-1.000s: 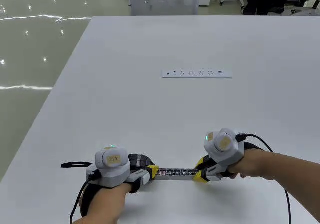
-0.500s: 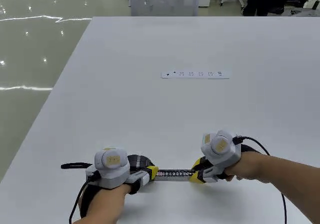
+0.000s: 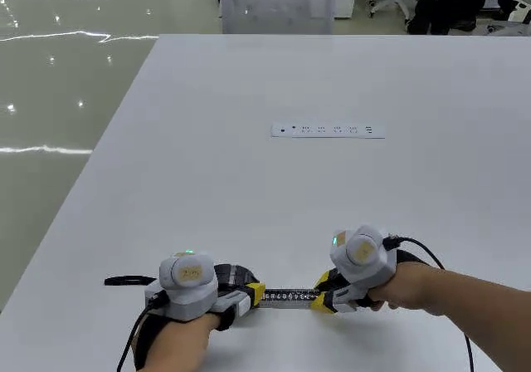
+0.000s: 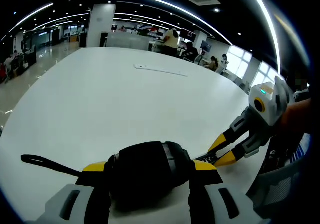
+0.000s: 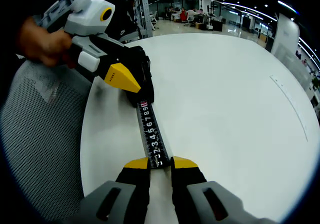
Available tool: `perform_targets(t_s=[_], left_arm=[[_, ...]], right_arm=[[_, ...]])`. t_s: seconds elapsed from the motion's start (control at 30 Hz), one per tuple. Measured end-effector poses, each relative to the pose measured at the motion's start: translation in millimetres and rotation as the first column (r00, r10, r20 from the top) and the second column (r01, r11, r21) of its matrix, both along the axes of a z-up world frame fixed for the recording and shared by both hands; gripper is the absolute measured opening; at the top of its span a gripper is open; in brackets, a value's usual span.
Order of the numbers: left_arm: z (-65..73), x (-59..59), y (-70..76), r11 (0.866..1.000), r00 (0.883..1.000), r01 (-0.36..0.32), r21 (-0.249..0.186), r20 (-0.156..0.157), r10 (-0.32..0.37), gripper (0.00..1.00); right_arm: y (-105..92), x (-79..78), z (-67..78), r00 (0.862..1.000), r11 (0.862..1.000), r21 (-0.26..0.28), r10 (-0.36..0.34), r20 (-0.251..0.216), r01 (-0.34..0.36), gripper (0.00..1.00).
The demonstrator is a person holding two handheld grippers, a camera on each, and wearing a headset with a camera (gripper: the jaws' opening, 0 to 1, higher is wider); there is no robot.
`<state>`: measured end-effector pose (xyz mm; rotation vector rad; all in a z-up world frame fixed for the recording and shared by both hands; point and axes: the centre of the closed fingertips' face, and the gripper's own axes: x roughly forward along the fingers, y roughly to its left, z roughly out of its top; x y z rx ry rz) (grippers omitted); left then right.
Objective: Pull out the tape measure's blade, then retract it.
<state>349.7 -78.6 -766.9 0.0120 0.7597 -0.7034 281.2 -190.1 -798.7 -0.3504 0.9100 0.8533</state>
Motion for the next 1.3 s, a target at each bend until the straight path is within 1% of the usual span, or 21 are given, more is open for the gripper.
perform_targets(t_s=[0.17,0.43,0.5,1.07,1.3], left_arm=[[0.3,-0.1,0.3,1.0,1.0,-0.002,-0.002,0.0,0.002,0.6],[-0.1,-0.4,0.4,1.0,1.0,-0.001,-0.006,-0.001,0.001,0.6],[-0.3,-0.3,0.3,1.0,1.0,-0.001,-0.006,-0.002,0.001,0.6],[-0.6,0.4,0.4,1.0,1.0,-0.001,-0.005,-0.003,0.001,0.6],[-0.4,0.5,0.3,1.0,1.0,0.0,-0.006,-0.002,0.0,0.6]], right_arm=[[2.4,1.4,0.1,1.0,1.0,0.006,-0.006,0.01,0.006,0.14],[15.3,5.3,0.4,1.0,1.0,0.015,0.001,0.022,-0.001,0.14],[18.1,5.4,2.4,1.0,1.0,0.018,0.003,0.028,-0.004,0.14],[25.9,9.4,2.8,0.999,0.999,0.041,0.015,0.034,-0.016,0.14],[28.4,10.6,3.2,0.999,0.999,0.047,0.008,0.033,-0.01,0.14]])
